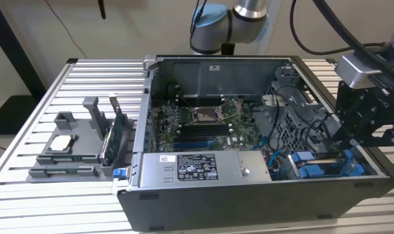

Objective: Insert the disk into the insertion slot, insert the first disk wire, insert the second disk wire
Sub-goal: 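Insert the second disk wire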

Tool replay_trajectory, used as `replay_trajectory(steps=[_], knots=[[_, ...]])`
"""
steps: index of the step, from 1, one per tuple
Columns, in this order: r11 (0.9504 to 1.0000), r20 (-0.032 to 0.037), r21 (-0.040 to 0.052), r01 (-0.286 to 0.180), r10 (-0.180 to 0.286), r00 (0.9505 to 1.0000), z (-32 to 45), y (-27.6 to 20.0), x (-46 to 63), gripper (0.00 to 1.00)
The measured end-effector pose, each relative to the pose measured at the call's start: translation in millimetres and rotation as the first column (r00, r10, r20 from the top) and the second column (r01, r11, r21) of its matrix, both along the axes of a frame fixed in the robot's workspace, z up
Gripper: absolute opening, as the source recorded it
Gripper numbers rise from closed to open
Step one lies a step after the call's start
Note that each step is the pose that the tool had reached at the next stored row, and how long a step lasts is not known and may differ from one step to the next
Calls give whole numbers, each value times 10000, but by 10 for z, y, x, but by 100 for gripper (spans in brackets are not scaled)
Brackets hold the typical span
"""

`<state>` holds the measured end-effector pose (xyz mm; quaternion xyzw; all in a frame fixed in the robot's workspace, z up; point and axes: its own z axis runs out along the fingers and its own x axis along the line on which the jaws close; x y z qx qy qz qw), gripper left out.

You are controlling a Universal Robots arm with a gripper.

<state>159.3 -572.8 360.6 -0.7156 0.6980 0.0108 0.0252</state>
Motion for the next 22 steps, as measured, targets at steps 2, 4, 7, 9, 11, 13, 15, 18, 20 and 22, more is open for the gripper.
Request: replay_trajectory(steps=[2, 4, 7, 9, 11, 13, 15, 18, 20, 22], knots=[[10000, -95, 3, 0, 0, 10000, 3, 0, 4, 26], [10000, -251, 2, -1, 1, 9997, 8, 0, 14, 26], [10000, -446, 3, -1, 1, 9990, 14, 0, 32, 26], [10000, -464, 3, 1, 0, 9989, 14, 0, 32, 26], [10000, -468, 3, 1, -1, 9989, 14, 0, 32, 26], [10000, -470, 2, -1, 1, 9989, 18, -1, 32, 26], [10000, -472, 4, 0, 0, 9989, 47, 0, 32, 26], [10000, -476, 3, 0, 0, 9989, 134, 0, 32, 26], [10000, -478, 1, 0, 0, 9989, 194, 0, 33, 26], [10000, -480, 3, 1, -1, 9988, 263, 0, 32, 26]])
